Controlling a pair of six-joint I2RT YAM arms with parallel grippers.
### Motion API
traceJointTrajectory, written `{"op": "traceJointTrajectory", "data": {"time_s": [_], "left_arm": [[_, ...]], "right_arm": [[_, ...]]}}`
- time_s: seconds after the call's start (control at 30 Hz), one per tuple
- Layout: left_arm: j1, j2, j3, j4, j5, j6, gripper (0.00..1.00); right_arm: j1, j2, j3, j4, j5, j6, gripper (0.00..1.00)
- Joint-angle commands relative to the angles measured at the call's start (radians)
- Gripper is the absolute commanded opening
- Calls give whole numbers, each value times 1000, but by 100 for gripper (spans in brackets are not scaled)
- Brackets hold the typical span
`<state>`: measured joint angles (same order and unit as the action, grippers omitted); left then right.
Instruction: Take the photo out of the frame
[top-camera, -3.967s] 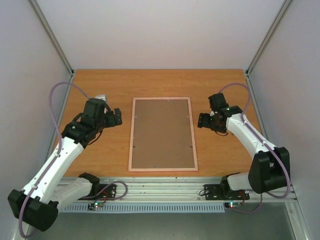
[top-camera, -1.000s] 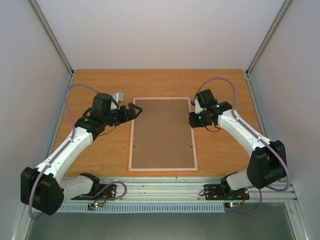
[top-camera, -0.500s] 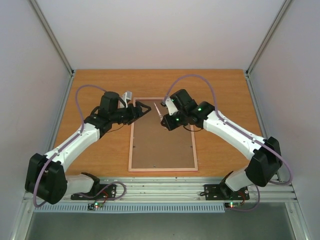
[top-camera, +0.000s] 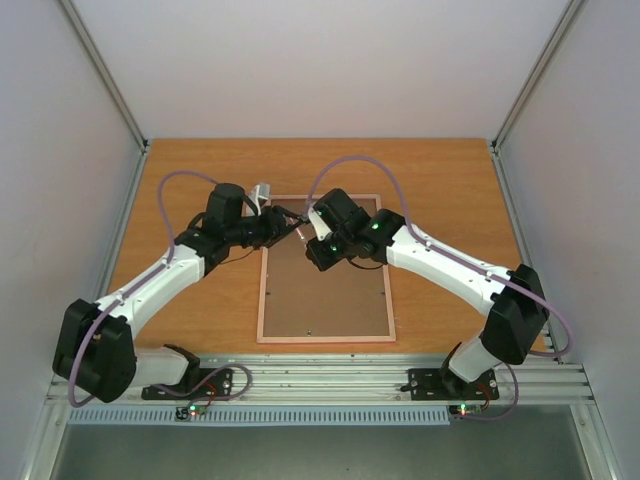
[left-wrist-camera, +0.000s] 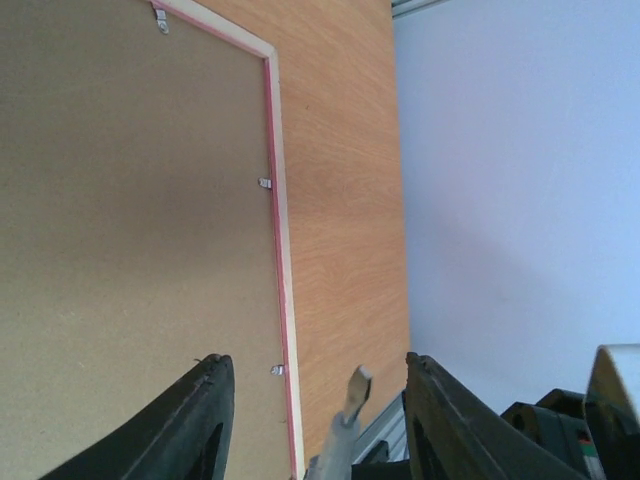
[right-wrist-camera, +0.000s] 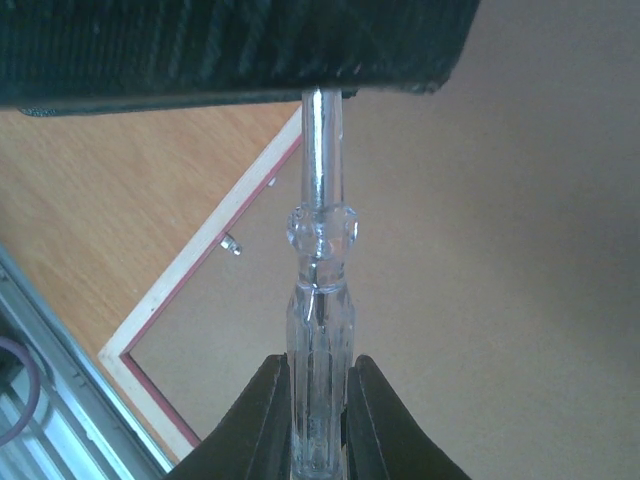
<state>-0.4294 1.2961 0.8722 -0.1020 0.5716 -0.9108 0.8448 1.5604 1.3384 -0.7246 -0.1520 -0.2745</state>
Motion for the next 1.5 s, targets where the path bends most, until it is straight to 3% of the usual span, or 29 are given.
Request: {"op": "traceJointTrajectory", "data": {"time_s": [0.0, 0.33, 0.47, 0.57, 0.7, 0.97, 1.07, 1.27, 1.47], "left_arm": [[-7, 13, 1, 18, -3, -15, 41], [-14, 12, -21, 108, 28, -79, 9], [-15, 13, -27, 140, 31, -104, 1], [-13, -2, -37, 150, 25, -105, 1], [-9, -46, -81, 220, 3, -107, 1], [52, -124, -226, 551, 8, -228, 0], [60, -147, -270, 665, -2, -272, 0], [63, -171, -310, 823, -19, -314, 1], [63, -169, -333, 927, -24, -354, 1]], "right_arm": [[13, -7, 22, 25, 73, 13, 1], [31, -6, 24, 67, 117, 27, 1], [44, 0, 27, 87, 120, 25, 1], [45, -9, 19, 103, 108, 21, 5], [39, -43, -13, 143, 66, 2, 21], [-115, -184, -174, 352, -271, 111, 57], [-162, -206, -223, 446, -345, 165, 66], [-178, -193, -260, 559, -403, 205, 68], [-193, -162, -270, 661, -436, 230, 64]]}}
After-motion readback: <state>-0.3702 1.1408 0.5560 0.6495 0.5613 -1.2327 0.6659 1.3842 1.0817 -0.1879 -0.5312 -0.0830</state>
